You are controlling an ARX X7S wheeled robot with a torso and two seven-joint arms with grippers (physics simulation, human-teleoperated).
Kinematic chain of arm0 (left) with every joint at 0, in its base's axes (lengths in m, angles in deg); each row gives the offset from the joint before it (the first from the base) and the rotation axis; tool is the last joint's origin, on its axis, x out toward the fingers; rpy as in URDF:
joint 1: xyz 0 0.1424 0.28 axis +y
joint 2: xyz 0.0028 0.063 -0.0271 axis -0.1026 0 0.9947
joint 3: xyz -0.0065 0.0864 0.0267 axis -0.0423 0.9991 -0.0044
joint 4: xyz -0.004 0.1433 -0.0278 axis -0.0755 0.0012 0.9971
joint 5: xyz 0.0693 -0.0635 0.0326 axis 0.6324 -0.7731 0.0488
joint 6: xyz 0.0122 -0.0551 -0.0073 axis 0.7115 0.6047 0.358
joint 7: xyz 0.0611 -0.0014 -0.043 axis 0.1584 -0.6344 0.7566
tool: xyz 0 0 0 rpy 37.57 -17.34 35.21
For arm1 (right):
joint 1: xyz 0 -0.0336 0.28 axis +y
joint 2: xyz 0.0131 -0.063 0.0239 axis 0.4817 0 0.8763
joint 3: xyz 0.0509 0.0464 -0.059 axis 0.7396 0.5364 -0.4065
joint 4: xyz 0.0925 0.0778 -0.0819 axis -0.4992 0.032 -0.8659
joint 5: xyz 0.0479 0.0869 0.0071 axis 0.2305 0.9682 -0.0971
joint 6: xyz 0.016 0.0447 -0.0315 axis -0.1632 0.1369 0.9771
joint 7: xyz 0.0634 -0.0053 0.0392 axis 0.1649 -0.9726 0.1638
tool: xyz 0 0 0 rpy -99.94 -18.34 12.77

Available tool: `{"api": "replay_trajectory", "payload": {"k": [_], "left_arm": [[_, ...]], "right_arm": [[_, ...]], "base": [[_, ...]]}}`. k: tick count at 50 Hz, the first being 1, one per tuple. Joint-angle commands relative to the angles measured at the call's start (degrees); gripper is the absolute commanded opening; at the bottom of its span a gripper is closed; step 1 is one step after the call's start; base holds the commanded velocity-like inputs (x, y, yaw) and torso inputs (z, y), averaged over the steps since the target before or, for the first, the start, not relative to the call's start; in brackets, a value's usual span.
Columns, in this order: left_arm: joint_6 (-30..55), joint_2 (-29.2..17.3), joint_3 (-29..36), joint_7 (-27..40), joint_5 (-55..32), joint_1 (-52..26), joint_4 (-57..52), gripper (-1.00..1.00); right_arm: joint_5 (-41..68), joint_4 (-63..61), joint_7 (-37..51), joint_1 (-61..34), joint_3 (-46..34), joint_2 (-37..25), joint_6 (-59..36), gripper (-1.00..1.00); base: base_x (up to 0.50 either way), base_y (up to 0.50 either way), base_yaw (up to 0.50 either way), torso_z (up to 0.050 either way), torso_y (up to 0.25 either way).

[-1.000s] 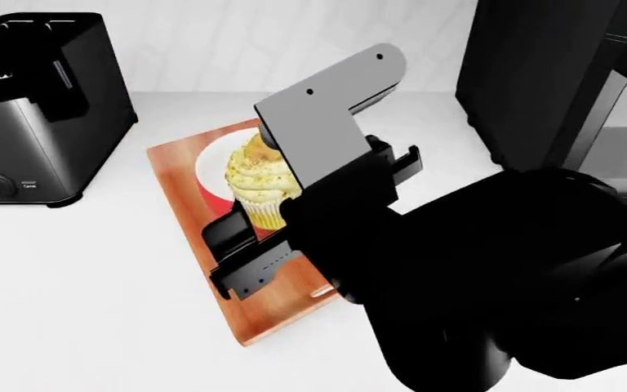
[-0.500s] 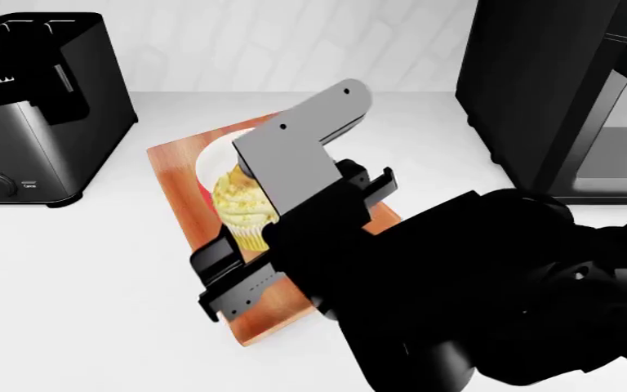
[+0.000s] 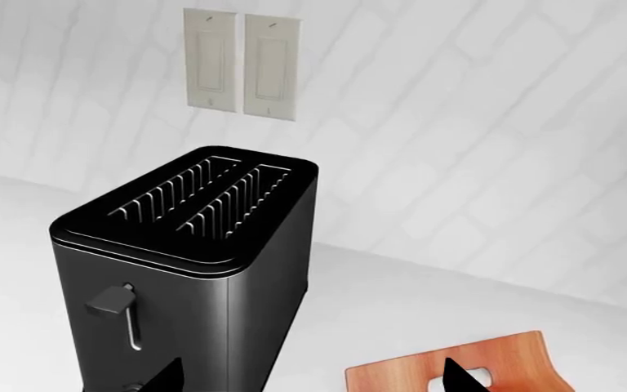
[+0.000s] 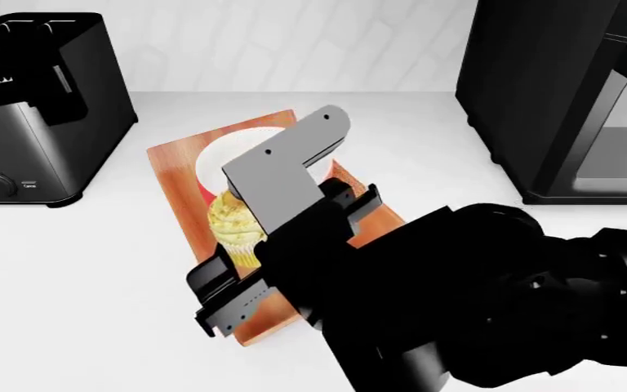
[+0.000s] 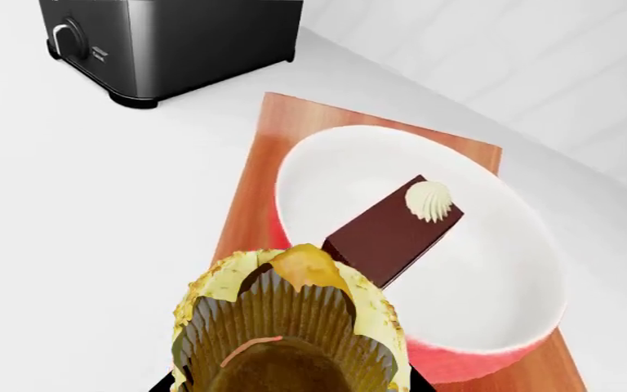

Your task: Pick up the bowl with cake and place it on the tray. Pick up the cupcake and place it on the tray.

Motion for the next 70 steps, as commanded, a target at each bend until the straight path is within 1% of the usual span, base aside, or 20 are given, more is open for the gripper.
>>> {"api": "replay_trajectory", "payload": {"k": [1, 32, 54, 55, 70], "left_arm": [[0.04, 0.05, 0.3, 0.09, -0.05, -0.36, 0.13, 1.0], [-0.21, -0.12, 0.94, 0.02, 0.07, -0.51, -0.04, 1.0], [-0.34, -0.4, 1.44, -0.19, 0.21, -0.74, 0.05, 1.0], [-0.34, -0.4, 1.47, -0.18, 0.19, -0.78, 0.04, 1.0], [-0.45, -0.66, 1.84, -0.19, 0.37, -0.94, -0.14, 1.0]], "right_arm": [[-1.77, 0.73, -1.18, 1.26, -0.61, 0.33, -0.74, -1.0], [-5.29, 3.45, -3.56, 4.66, -3.13, 1.1, -0.75, -1.0], [-5.73, 3.7, -3.41, 5.72, -3.66, 0.1, -0.57, -1.0], [-5.65, 3.67, -3.33, 5.67, -3.63, 0.03, -0.58, 1.0], [-4.15, 2.21, -2.02, 4.42, -2.7, -0.99, -0.58, 1.0]], "base": [[0.0, 0.0, 0.0, 0.0, 0.0], [0.0, 0.0, 0.0, 0.0, 0.0], [0.0, 0.0, 0.0, 0.0, 0.0], [0.0, 0.0, 0.0, 0.0, 0.0], [0.0, 0.0, 0.0, 0.0, 0.0]]}}
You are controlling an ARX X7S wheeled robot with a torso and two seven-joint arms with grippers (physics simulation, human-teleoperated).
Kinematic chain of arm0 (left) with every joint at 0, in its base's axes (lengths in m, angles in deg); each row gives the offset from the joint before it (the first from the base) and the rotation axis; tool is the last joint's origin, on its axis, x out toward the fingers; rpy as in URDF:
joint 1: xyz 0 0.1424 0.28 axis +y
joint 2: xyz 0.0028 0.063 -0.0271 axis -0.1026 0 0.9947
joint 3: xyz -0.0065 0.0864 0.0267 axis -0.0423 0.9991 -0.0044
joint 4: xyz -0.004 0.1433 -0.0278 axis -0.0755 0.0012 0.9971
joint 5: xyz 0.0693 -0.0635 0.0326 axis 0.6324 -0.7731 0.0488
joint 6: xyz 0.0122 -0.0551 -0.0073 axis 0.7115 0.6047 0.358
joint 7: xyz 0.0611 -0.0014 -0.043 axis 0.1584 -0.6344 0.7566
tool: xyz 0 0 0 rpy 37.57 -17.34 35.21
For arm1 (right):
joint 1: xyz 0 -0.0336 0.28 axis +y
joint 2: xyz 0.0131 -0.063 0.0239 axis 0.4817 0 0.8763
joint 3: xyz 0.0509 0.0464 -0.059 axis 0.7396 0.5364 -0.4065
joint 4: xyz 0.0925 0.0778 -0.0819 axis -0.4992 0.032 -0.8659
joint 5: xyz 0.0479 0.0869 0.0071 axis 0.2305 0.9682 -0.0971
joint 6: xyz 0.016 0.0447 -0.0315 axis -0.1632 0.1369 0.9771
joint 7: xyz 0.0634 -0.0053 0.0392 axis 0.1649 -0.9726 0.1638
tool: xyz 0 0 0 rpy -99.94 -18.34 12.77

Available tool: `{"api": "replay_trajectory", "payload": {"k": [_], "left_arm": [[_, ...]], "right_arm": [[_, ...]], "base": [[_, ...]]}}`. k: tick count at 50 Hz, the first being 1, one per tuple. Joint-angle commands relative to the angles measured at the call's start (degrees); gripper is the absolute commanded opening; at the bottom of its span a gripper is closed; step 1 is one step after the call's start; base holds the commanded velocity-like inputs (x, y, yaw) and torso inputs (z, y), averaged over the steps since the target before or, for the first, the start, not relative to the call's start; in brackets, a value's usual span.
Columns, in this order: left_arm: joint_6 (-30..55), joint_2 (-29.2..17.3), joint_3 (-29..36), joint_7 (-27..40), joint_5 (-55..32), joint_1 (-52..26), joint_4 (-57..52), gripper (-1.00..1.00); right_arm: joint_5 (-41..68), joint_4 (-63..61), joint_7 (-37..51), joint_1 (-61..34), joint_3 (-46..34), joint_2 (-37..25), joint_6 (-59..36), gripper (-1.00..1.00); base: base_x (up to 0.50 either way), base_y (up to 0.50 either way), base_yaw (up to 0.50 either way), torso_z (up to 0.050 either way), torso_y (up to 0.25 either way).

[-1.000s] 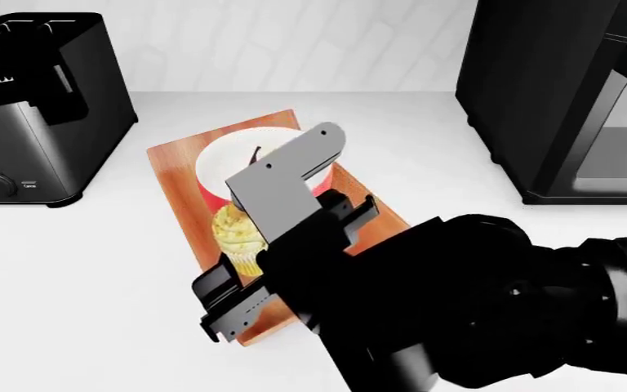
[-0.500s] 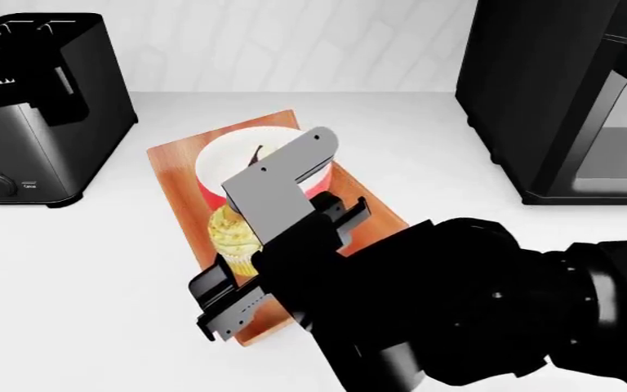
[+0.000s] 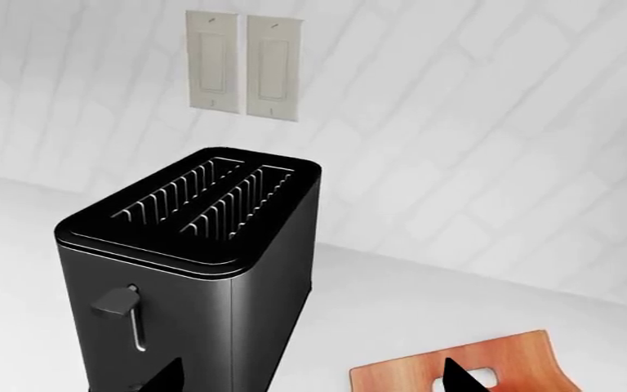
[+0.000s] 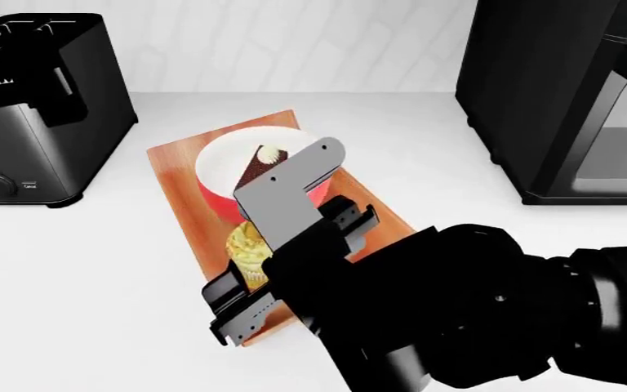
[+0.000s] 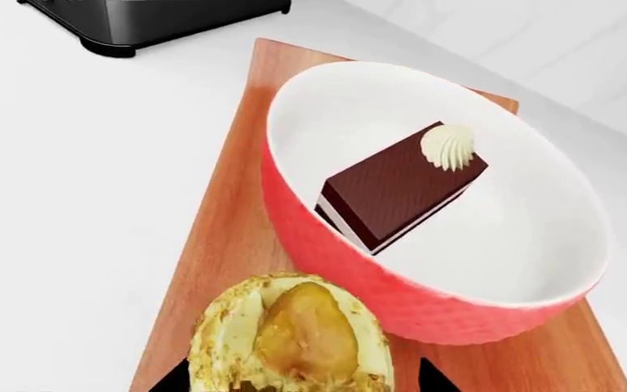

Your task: Pick up the bowl with cake and place it on the tray. Pick up the cupcake and place it on the tray.

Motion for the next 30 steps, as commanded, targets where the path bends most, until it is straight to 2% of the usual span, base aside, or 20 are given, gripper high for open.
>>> {"api": "replay_trajectory", "payload": {"k": [1, 30], "left_arm": [[0.02, -0.07, 0.36, -0.01, 0.23, -0.24, -0.01, 1.0], [-0.17, -0.32, 0.93, 0.34, -0.41, -1.36, -0.24, 1.0]], "right_arm": [[0.72, -0.78, 0.94, -0.34, 0.08, -1.13, -0.39, 1.0], [8.54, -11.86, 4.76, -8.32, 10.25, -6.93, 3.84, 1.0]], "base": [[0.0, 0.0, 0.0, 0.0, 0.0], [0.0, 0.0, 0.0, 0.0, 0.0]]}}
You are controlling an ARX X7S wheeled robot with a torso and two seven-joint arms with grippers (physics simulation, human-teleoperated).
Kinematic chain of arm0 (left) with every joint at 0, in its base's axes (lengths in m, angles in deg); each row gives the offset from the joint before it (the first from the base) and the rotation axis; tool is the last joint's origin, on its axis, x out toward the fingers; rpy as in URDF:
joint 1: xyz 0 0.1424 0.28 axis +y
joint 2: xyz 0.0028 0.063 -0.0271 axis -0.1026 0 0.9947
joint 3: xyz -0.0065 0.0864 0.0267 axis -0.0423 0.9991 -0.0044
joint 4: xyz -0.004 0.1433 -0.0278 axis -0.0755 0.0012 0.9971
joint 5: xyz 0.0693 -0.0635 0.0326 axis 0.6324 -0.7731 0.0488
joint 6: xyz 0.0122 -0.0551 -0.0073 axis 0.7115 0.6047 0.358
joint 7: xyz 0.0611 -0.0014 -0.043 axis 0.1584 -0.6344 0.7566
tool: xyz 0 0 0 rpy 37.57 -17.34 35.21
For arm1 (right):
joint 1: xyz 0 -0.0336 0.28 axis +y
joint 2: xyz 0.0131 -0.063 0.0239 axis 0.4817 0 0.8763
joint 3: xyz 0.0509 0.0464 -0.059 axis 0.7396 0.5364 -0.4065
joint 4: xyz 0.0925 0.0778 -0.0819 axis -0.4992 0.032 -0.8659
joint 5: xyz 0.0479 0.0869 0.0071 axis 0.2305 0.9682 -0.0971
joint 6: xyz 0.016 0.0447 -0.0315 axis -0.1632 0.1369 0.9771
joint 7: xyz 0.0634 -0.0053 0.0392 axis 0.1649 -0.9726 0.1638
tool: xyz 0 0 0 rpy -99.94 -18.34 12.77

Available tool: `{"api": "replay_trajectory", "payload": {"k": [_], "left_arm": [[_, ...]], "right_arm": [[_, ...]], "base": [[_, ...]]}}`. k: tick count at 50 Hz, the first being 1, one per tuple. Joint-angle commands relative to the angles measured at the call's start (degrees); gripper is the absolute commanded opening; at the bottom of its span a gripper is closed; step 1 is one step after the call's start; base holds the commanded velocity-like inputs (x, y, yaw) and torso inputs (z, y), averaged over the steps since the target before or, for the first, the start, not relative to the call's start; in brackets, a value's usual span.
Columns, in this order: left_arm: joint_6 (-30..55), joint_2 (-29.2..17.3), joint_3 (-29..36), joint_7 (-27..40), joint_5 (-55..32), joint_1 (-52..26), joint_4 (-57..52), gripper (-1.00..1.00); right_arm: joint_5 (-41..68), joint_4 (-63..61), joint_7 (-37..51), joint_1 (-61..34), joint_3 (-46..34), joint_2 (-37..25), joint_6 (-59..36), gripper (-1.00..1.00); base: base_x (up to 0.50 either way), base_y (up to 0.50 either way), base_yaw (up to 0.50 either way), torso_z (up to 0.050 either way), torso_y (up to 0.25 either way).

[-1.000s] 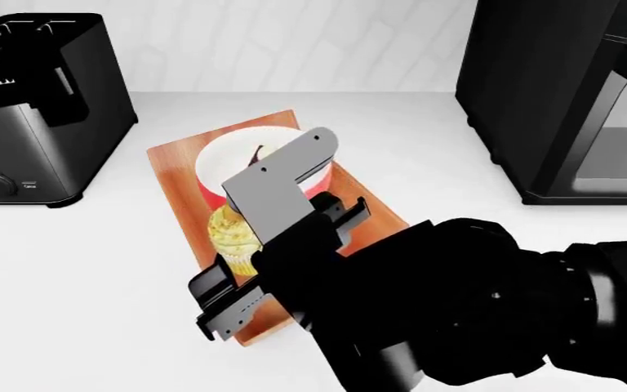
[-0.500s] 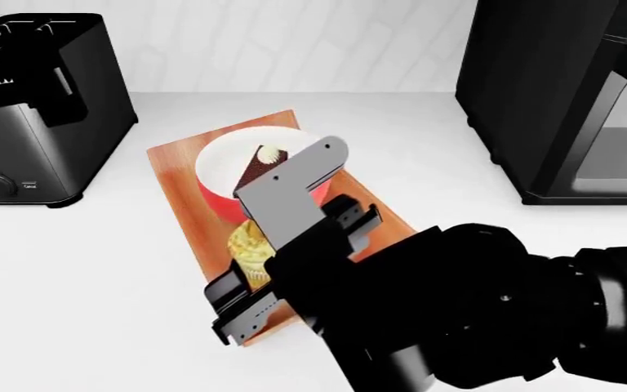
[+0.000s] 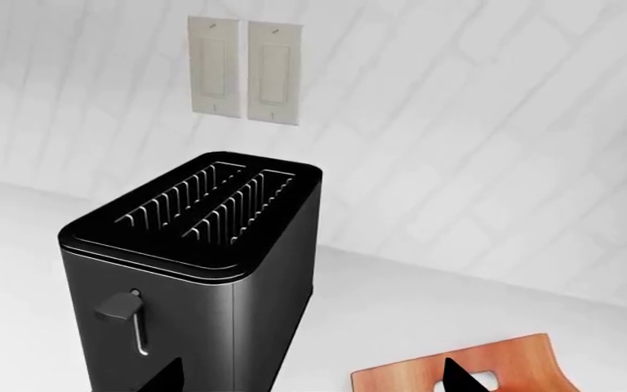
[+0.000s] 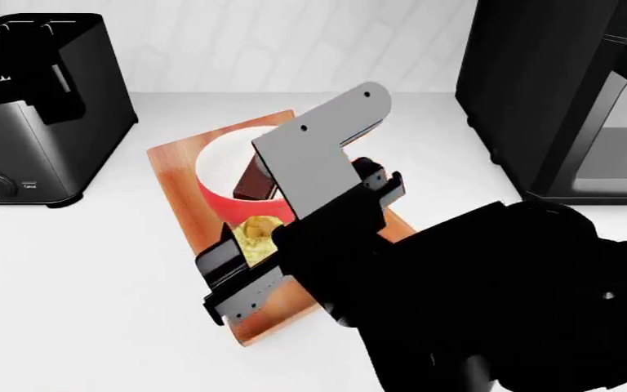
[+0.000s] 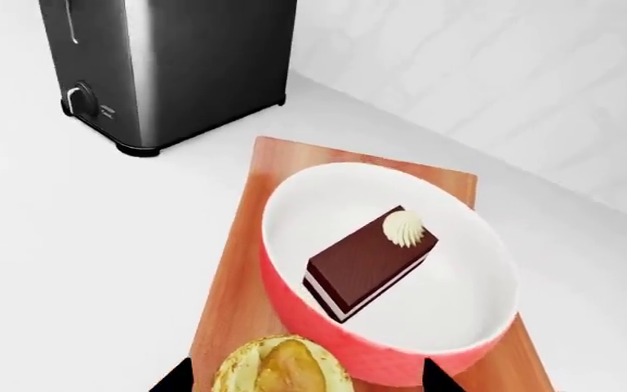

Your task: Pick up the bowl with cake and place it on the tray. Pick up the cupcake and place it on the tray.

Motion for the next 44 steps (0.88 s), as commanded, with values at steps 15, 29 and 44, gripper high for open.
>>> {"api": "replay_trajectory", "payload": {"k": [15, 29, 44], "left_arm": [[0.14, -0.28, 0.3, 0.48, -1.1, -1.47, -0.55, 1.0], [0.05, -0.57, 0.12, 0.91, -2.49, -2.32, -2.44, 1.0], [-0.28, -1.6, -0.88, 0.85, -5.08, -3.36, -6.2, 1.0]], "right_arm": [[10.8, -12.94, 8.99, -11.83, 11.12, -8.32, 4.48, 1.0], [15.41, -19.33, 15.22, -17.01, 14.92, -14.6, 6.19, 1.0], [19.14, -23.87, 23.71, -25.11, 15.07, -21.02, 5.65, 1.0]], "base": [[0.0, 0.0, 0.0, 0.0, 0.0], [0.0, 0.0, 0.0, 0.0, 0.0], [0.0, 0.0, 0.0, 0.0, 0.0]]}}
